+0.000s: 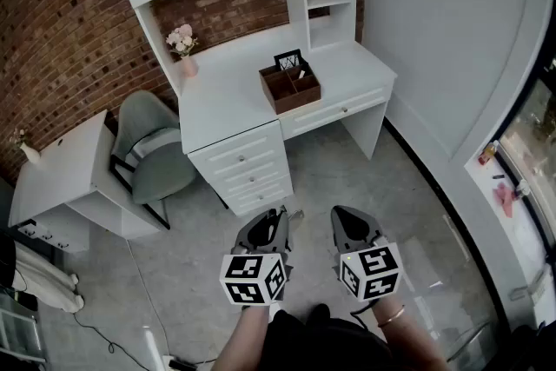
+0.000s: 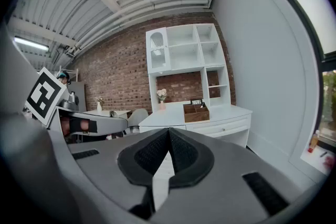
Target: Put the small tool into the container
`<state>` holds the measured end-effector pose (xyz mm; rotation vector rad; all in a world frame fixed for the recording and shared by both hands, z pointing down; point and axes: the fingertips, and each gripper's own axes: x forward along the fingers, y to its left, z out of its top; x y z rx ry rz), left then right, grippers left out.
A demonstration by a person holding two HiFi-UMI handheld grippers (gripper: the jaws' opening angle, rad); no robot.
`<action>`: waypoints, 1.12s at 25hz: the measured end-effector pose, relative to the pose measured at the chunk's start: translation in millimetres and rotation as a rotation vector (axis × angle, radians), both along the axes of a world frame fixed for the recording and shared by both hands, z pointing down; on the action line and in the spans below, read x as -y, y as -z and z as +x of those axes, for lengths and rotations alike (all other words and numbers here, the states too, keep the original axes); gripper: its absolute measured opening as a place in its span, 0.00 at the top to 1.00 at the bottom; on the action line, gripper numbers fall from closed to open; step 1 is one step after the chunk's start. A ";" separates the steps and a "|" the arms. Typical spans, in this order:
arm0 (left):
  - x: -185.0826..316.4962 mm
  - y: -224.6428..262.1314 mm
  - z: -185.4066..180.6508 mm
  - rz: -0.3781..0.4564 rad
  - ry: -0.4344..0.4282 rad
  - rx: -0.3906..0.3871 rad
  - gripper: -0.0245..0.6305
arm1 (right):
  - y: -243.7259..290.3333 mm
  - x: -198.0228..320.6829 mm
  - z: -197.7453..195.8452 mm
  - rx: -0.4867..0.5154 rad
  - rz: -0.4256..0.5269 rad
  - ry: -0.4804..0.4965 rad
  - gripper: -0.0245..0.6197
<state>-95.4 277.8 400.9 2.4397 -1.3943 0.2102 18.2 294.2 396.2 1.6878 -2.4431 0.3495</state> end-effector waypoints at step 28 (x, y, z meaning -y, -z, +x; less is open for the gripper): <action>115.4 -12.3 22.7 -0.002 0.022 -0.007 0.85 | -15.4 95.1 39.9 0.018 -0.011 -0.039 0.95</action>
